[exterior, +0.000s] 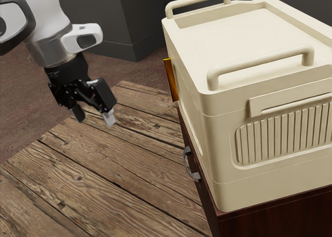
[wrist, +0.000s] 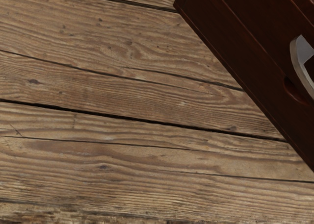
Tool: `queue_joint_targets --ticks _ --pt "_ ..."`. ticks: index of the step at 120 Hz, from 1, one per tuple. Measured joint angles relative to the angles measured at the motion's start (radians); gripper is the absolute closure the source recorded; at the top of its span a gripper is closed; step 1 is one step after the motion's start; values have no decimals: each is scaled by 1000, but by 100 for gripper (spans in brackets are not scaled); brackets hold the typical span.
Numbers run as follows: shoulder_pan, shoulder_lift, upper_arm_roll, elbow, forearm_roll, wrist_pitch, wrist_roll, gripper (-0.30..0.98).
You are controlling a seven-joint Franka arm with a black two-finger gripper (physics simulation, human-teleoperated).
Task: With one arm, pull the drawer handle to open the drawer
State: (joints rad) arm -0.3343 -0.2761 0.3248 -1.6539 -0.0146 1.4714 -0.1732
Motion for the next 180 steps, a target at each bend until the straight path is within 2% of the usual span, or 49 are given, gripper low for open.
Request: queue_joint_targets --ticks 16,20,33,46,50,56,60,72,83,92,110,138,180 --pt "0 0 -40 -42 24 32 22 0" --pt "27 3 -88 -41 29 43 28 0" --pt "244 -5 -352 -40 46 73 47 0" --pt "297 -19 -418 -77 47 89 62 0" --pt "302 -59 -420 -141 48 107 67 0" --pt "301 -148 -417 -264 50 144 72 0" --pt "263 -209 -382 -338 51 164 75 0" --pt "22 -342 -197 -466 60 167 82 0" --pt "-157 -408 -115 -490 156 146 149 0" --pt "-242 -435 -48 -495 204 131 262 0" --pt "-294 -451 -25 -490 248 125 571 0" --pt "-446 -443 -20 -485 270 123 974 0" --pt "-461 -366 -20 -480 272 157 1368 0"
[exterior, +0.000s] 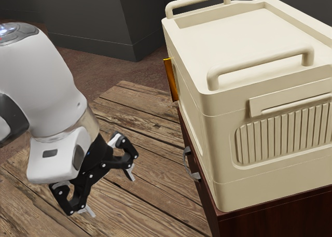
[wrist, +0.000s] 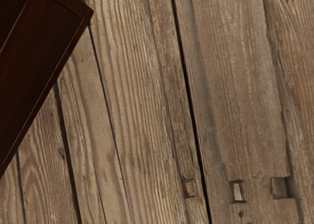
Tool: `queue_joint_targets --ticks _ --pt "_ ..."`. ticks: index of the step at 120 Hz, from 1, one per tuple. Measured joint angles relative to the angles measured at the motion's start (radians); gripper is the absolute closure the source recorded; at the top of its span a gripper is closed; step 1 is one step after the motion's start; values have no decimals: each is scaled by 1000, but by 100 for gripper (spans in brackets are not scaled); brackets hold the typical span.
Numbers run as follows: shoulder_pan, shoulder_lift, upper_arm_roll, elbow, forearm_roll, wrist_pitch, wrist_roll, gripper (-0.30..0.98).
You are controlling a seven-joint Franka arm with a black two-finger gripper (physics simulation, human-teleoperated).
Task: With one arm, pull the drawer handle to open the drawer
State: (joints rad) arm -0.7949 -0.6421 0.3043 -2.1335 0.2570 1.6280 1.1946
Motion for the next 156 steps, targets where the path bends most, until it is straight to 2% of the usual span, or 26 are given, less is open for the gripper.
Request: queue_joint_targets --ticks 20,28,47,67,80,100,109,135,156 --pt "8 66 4 -1 -1 96 121 0" --pt "8 69 33 -24 -7 164 159 0" --pt "7 3 110 -152 -13 362 235 0" --pt "5 -22 149 -181 1 490 280 0" --pt "-14 -29 166 -194 70 535 305 0" --pt "-153 -64 322 -206 197 554 343 0" --pt "-186 -67 355 -206 239 559 357 0" --pt "-320 -63 477 -191 320 585 384 0" --pt "-352 -63 499 -185 346 612 400 0"
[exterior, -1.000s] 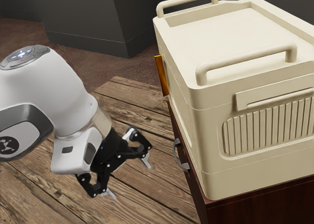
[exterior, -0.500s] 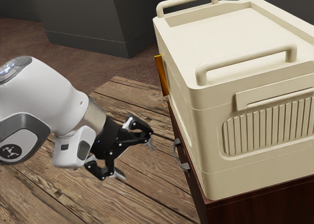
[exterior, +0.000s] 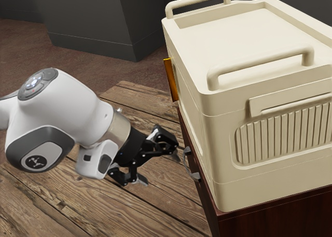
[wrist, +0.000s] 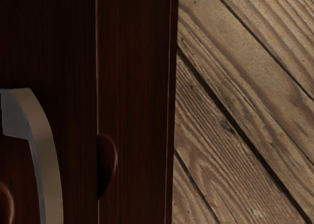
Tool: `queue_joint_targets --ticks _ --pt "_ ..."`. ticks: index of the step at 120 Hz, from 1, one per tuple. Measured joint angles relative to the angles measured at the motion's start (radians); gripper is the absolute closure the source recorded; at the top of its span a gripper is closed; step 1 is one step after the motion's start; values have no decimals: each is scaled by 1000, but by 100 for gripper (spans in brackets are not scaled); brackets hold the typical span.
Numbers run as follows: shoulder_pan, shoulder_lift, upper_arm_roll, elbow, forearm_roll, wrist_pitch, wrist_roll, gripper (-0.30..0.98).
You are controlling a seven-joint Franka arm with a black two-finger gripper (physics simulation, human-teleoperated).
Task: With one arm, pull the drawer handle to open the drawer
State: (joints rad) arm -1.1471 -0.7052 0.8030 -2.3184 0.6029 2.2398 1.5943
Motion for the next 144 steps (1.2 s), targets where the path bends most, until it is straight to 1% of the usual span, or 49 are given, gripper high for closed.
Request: queue_joint_targets --ticks 20,36,56,77,102,112,125,141,143,144 --pt "-22 -2 8 -1 6 16 7 0" --pt "-59 -2 67 -1 17 35 11 0" --pt "-87 -1 98 5 33 58 14 0" --pt "-143 0 168 28 52 79 17 0" --pt "-154 0 192 26 59 91 18 0" --pt "-155 0 199 23 65 92 18 -3" --pt "-157 -1 203 21 77 91 18 -10" --pt "-156 1 202 16 92 89 17 -15" --pt "-155 2 202 15 90 89 17 -17" --pt "-155 2 202 14 88 88 16 -16"
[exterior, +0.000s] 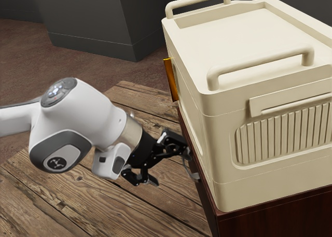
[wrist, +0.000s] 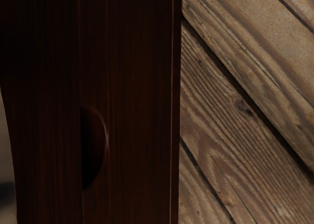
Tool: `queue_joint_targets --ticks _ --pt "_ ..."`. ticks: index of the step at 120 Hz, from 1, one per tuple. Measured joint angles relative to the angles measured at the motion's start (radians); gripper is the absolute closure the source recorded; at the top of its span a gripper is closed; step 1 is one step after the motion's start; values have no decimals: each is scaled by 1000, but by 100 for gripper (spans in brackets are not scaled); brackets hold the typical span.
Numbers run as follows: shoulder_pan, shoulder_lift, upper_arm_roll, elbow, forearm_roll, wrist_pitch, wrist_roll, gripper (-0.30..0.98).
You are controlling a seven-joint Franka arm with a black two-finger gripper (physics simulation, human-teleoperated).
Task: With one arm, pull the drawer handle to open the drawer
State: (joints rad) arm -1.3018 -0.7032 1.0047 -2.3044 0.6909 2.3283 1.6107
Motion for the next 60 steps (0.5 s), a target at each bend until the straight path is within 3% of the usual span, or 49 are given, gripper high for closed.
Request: queue_joint_targets --ticks 20,60 --pt "9 8 -9 -6 -25 0 -4 -2" --pt "80 8 -88 -25 -37 -3 -15 1"
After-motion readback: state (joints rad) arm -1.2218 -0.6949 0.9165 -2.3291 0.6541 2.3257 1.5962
